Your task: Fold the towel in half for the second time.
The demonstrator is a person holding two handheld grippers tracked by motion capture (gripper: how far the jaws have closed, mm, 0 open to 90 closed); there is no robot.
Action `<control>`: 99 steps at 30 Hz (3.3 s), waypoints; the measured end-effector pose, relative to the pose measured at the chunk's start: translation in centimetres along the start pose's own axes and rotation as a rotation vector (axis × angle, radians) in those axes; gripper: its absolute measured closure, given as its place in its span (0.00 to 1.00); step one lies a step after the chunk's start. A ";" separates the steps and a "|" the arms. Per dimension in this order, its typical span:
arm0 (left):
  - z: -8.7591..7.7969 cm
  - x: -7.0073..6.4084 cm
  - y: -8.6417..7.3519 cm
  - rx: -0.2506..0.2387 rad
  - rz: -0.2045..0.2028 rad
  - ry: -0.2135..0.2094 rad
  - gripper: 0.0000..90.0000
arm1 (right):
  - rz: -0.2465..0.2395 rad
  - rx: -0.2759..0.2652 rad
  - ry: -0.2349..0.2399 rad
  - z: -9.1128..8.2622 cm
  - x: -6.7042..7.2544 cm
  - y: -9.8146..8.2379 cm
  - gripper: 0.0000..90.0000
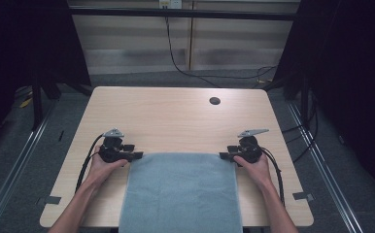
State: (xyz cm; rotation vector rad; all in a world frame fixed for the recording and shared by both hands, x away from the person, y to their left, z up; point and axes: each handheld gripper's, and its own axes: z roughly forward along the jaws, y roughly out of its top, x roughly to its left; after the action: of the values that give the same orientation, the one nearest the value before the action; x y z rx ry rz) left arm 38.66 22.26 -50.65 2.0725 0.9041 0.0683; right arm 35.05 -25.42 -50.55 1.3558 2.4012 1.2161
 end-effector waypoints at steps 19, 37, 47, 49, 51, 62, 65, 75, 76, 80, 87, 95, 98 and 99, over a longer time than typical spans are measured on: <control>-1.1 -1.2 -0.6 -0.012 0.040 -0.046 0.95 | -0.015 -0.035 0.057 -1.6 0.7 -0.1 0.96; -4.3 0.4 9.2 -0.269 -0.004 0.023 0.96 | -0.039 -0.292 -0.003 -5.8 0.1 9.3 0.97; -6.5 -0.1 12.8 -0.381 0.031 0.039 0.96 | -0.042 -0.389 -0.040 -8.2 -0.4 13.5 0.97; -6.9 -0.5 12.2 -0.381 0.046 0.035 0.96 | -0.062 -0.386 -0.030 -8.5 0.1 13.1 0.97; -7.1 -0.7 11.2 -0.383 0.050 0.028 0.96 | -0.082 -0.372 -0.026 -8.6 0.8 12.2 0.97; -8.7 -3.9 6.4 -0.392 0.067 -0.021 0.96 | -0.120 -0.352 0.030 -9.7 3.4 6.6 0.97; -9.0 -4.5 5.0 -0.381 0.073 -0.030 0.95 | -0.131 -0.347 0.036 -10.0 4.1 5.5 0.97; -7.4 -5.7 -0.1 -0.257 0.056 -0.042 0.95 | -0.120 -0.245 0.059 -8.6 5.4 0.6 0.97; -7.3 -5.9 -0.3 -0.248 0.057 -0.044 0.95 | -0.119 -0.238 0.056 -8.6 5.5 0.2 0.97; -7.3 -6.7 -1.6 -0.209 0.067 -0.060 0.93 | -0.107 -0.214 0.067 -8.3 5.8 -1.4 0.95; -7.7 -7.9 -3.6 -0.169 0.058 -0.076 0.83 | -0.091 -0.181 0.066 -8.7 6.6 -3.6 0.84; -8.8 -6.4 -4.2 -0.209 -0.008 0.024 0.51 | -0.040 -0.272 0.013 -9.9 6.2 -4.4 0.64; -8.5 -5.1 -4.8 -0.177 -0.035 0.084 0.40 | -0.004 -0.282 -0.065 -9.8 5.5 -4.7 0.56; -8.5 -4.8 -5.0 -0.174 -0.044 0.081 0.37 | 0.019 -0.285 -0.075 -9.8 5.2 -4.9 0.53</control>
State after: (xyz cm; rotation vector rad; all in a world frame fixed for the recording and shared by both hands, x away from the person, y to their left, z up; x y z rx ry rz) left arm 29.22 27.00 -47.60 1.8992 0.9576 0.2016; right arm 24.20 -28.47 -46.06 1.3133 2.0729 1.4194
